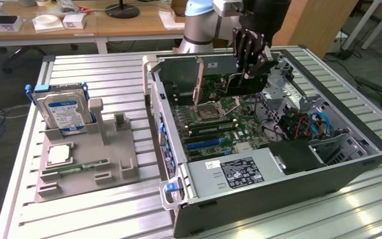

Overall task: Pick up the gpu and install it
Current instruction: 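Insert the gpu into the slot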

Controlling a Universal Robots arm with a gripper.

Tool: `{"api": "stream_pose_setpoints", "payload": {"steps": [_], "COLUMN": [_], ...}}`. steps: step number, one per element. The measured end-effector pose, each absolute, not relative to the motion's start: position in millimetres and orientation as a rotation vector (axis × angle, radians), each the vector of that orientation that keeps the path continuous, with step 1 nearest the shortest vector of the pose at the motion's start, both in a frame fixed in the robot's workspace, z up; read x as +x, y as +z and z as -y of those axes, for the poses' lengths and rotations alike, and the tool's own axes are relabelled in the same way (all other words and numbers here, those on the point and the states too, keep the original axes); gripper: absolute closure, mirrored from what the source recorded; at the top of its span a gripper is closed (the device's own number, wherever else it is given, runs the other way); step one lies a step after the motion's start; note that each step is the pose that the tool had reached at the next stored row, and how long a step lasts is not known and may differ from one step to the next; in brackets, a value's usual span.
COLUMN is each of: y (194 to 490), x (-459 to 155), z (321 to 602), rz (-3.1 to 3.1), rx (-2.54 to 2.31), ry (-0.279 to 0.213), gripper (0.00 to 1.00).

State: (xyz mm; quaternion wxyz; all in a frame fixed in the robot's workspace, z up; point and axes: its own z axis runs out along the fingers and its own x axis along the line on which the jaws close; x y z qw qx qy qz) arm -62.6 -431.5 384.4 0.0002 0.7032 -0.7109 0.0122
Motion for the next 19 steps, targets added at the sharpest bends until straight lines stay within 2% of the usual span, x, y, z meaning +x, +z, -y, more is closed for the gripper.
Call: {"api": "stream_pose_setpoints", "payload": {"steps": [19], "y": [373.4], "x": [-73.5], "z": [432.9], "rz": [2.233], "rx": [2.209], "ry": [0.038], "gripper": [0.74]}}
